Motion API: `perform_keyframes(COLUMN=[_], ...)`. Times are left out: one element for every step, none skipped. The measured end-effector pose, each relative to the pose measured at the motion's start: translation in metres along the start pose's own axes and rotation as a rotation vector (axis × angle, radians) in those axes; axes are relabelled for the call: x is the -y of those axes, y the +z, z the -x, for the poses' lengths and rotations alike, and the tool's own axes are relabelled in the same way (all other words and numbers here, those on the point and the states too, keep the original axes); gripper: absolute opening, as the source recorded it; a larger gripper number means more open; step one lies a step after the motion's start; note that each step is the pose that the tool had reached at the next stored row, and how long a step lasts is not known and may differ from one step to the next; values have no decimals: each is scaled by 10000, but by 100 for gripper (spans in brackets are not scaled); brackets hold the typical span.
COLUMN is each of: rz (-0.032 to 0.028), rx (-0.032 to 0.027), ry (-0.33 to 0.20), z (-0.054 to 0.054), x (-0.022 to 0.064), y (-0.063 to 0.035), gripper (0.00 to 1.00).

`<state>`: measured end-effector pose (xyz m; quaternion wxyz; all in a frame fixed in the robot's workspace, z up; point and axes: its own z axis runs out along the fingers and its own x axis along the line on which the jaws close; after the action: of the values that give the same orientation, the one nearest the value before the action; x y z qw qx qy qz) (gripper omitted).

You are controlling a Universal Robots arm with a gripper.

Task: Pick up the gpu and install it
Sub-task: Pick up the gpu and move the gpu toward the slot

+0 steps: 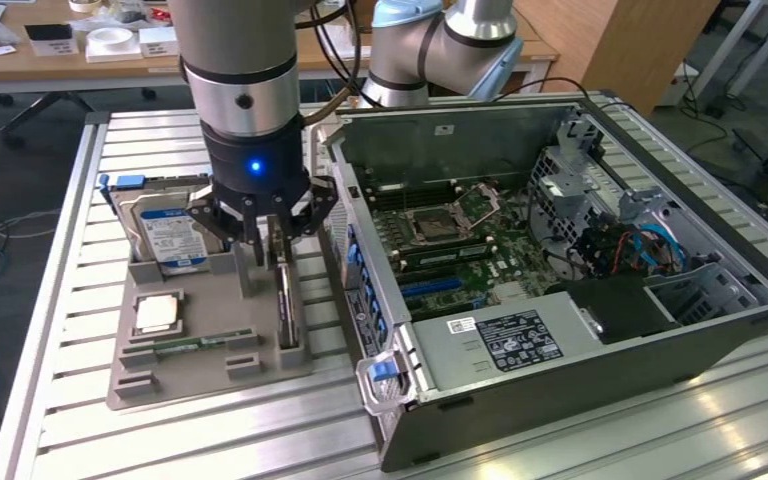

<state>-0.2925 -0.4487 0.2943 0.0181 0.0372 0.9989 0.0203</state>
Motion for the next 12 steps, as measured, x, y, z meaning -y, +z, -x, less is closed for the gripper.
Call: perform_keyframes(rz=[0, 0, 0, 0, 0, 2, 3, 1, 1, 0, 1, 2], rx=[0, -1, 0, 0, 0, 2, 3, 1, 0, 0, 0, 0], ry=[1, 0, 0, 0, -1, -1, -1, -2, -3, -2, -1, -1], z=[0, 0, 0, 0, 0, 0, 0, 2, 4, 6, 7, 8], x=[0, 0, 1, 1, 1, 1, 3, 6, 10, 16, 21, 25], y=[0, 0, 1, 1, 2, 6, 11, 15, 17, 19, 22, 26], gripper=[36, 36, 36, 36, 36, 36, 36, 36, 36, 36, 36, 36])
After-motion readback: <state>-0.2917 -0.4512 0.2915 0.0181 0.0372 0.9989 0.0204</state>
